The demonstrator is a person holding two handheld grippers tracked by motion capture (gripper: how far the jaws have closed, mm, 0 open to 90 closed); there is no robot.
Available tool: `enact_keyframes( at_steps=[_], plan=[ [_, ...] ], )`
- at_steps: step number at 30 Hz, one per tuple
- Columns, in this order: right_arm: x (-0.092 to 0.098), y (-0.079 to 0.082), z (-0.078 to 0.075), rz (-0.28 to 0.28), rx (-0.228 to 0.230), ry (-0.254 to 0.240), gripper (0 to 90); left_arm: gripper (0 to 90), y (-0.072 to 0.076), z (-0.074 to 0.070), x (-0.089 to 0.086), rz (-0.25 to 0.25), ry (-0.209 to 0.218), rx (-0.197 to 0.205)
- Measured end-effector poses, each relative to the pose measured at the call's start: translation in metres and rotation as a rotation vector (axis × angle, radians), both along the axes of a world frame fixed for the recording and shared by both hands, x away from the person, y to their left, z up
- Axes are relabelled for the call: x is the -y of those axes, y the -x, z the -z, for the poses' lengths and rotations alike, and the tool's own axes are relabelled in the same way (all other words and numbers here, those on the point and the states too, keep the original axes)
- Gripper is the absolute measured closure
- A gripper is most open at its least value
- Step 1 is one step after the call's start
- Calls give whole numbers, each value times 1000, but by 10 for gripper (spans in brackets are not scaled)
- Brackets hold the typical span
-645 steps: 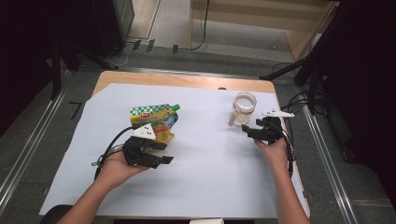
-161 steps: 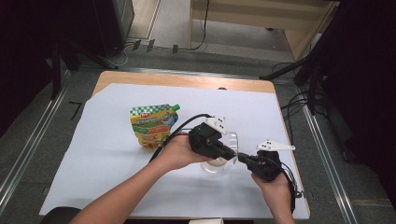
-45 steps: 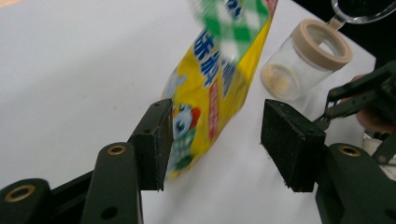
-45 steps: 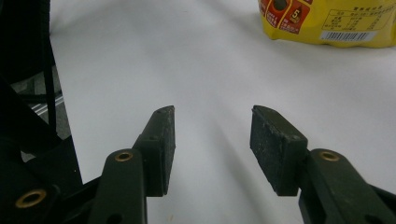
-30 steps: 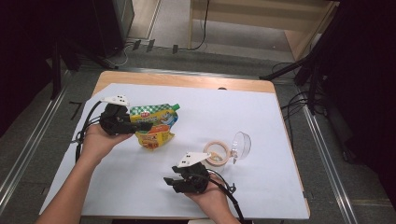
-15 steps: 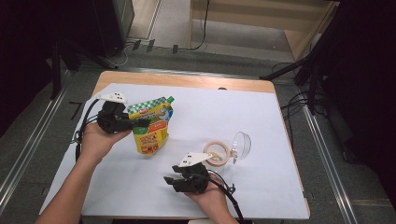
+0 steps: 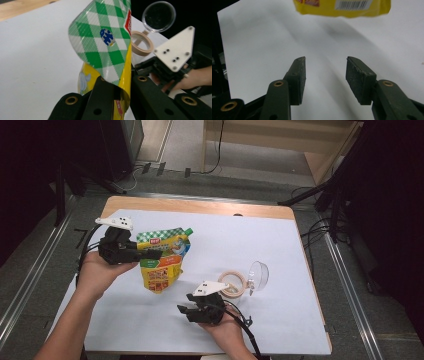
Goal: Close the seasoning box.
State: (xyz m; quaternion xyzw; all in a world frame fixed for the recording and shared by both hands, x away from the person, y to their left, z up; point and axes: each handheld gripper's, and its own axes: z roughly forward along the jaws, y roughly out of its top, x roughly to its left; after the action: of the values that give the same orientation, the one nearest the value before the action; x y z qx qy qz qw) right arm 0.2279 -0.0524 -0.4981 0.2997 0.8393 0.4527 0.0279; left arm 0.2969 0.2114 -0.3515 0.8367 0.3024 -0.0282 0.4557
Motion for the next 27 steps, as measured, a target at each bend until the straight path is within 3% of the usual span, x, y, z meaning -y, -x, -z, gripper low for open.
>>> enact_keyframes(
  at_steps=[2,10,15,22,27],
  plan=[
    [-1,-1,0,7,22,-7,519,900,7,-5,8,29,-7,-1],
    [0,-6,1,41,26,-23,520,900,27,-19,27,99,2,-7],
    [4,-9,5,70,36,-43,582,900,42,-29,38,134,3,-16],
    [1,-3,2,53,104,-44,598,900,41,-26,40,117,-8,-50],
    [2,-4,2,67,101,-56,601,900,41,-29,37,111,22,-59]
  ],
)
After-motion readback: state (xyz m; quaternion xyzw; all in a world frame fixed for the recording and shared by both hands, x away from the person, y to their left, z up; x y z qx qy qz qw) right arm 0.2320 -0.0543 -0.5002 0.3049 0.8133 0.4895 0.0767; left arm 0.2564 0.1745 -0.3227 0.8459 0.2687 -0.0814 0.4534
